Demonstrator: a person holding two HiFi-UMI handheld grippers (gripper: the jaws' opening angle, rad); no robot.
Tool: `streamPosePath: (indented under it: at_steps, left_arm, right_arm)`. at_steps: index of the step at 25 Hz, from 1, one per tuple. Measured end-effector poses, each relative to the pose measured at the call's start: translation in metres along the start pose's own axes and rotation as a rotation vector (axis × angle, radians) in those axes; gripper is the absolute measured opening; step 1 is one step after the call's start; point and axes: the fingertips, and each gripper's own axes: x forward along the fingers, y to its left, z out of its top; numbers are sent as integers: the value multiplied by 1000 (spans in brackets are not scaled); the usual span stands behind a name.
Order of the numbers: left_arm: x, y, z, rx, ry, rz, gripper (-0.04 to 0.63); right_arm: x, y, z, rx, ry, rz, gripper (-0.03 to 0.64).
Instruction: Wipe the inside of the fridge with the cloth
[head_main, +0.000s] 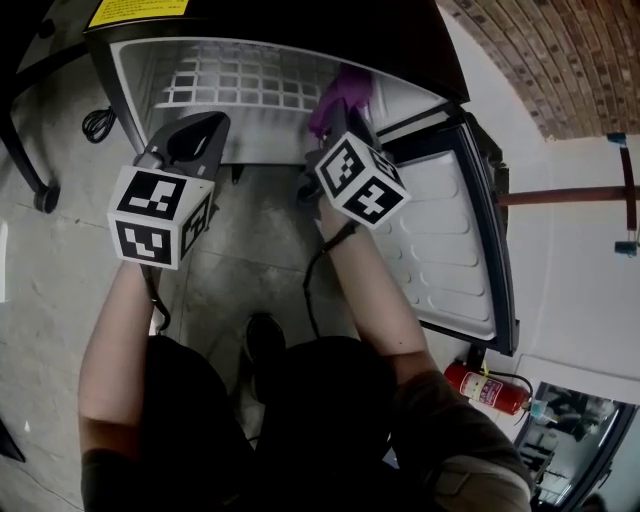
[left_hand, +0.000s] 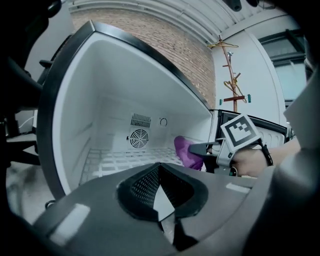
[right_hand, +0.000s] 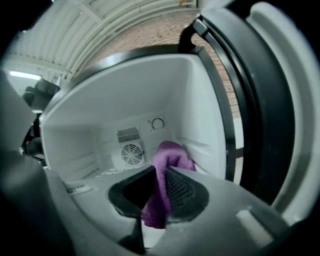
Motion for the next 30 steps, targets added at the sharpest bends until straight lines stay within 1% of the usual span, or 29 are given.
streamPosePath:
  at_steps: [3,6,9,12,14,16,17,18,20,22,24,26,30]
  left_arm:
    - [-9,11,-9,-1,22,19,19]
    - [-23,29,-10,6,21,60,19]
    - [-44,49,-21,-6,16,86,20]
    - [-68,75,-39,-14,6,142,20]
    - [-79,88,-56,-20,23,176,20]
    - [-82,92,-71,-29,45,183,19]
    - [-82,92,-75,-29,51,180,20]
    - [-82,92,-78,-27,53,174,19]
    - [-79,90,-79,-22,48,158,19]
    - [-77,89,-77,-8,44,145,20]
    - [-75,90,-75,22,46,145,19]
    - [-74,91,-74,38,45,146,20]
    - [-74,93,-75,9,20,138,18]
  right_arm:
    - [-17,39,-3,-10,-35,149,51]
    - [-37,80,-25,-15,-23,311,51]
    - [-54,123,-63,-63,17,472,52]
    - [-61,155,-108,-69,105,575,52]
    - [-57,167,-140,-58,194,614,52]
    - [-44,176,-165,-35,274,637,52]
    - [-34,180,-172,-19,291,642,52]
    - [-22,184,-173,-3,286,646,52]
    - [2,194,-161,49,228,673,52]
    - [19,209,-141,120,156,734,52]
    - [27,227,-131,148,110,789,52]
    - [34,238,-135,145,104,805,52]
    - [47,241,-165,104,157,766,52]
